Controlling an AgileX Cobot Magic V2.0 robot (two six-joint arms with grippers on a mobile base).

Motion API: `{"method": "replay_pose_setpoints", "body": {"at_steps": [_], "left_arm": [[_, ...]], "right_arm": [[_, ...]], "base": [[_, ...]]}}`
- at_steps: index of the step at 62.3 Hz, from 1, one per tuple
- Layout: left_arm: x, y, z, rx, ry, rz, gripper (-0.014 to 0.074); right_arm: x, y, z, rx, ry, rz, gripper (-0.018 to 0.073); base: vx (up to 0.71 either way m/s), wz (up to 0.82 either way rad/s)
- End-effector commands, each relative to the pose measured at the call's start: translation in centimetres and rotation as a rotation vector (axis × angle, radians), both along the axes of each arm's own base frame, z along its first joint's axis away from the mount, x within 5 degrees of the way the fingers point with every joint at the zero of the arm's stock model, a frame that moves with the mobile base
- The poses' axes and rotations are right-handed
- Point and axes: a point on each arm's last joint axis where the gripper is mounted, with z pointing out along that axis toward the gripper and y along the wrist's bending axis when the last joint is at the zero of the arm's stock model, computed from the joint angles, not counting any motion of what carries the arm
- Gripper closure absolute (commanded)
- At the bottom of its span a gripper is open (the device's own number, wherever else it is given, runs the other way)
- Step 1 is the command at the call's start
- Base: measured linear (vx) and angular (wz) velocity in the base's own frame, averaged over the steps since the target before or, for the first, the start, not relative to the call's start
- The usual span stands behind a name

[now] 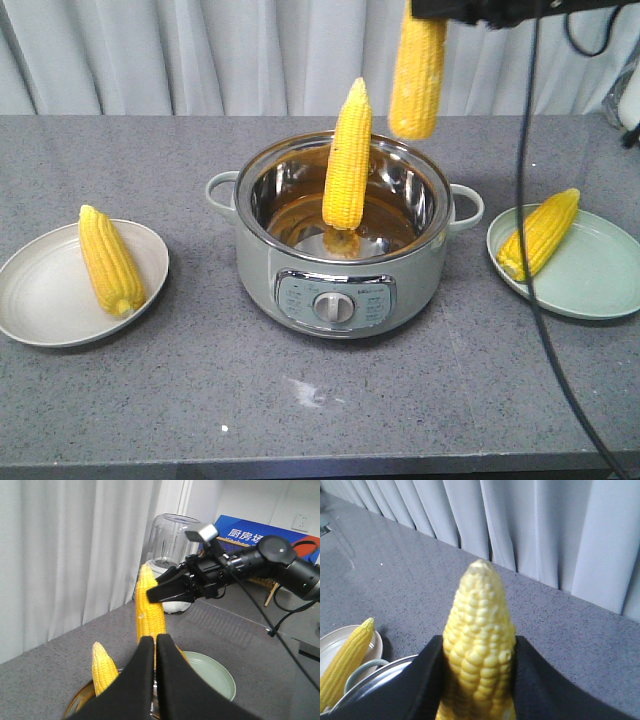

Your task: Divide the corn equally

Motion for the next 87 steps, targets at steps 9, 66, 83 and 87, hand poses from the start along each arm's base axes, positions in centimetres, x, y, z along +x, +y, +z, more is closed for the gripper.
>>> {"method": "replay_pose_setpoints", "body": {"at_steps": [9,66,83,87], "left_arm": [[-1.2,-0.1,1.8,-0.020,-0.058,0.017,0.0604],[-1.8,-0.4,2.4,-0.084,-0.059,-0.035,0.0604],[-2.5,-0.7,2.9,-0.144,-0.054,-0.112,0.0604],[-2.6,-0.8,2.9,-0.150,-0.052,-0.135,0.0604]], "right_arm": [[-7.1,-3.6,7.9,0.048,-0.048,-0.084,0.0564],[-17.7,-7.6,13.5,-0.247,-0.075,-0.500,0.0564],[-17.7,-7.6,13.5,-0.247,-0.075,-0.500,0.0564],[-17.7,-7.6,13.5,-0.247,-0.075,-0.500,0.0564]], "base": [[0.00,0.00],[0.00,0.00],[0.00,0.00],[0.00,0.00]]}}
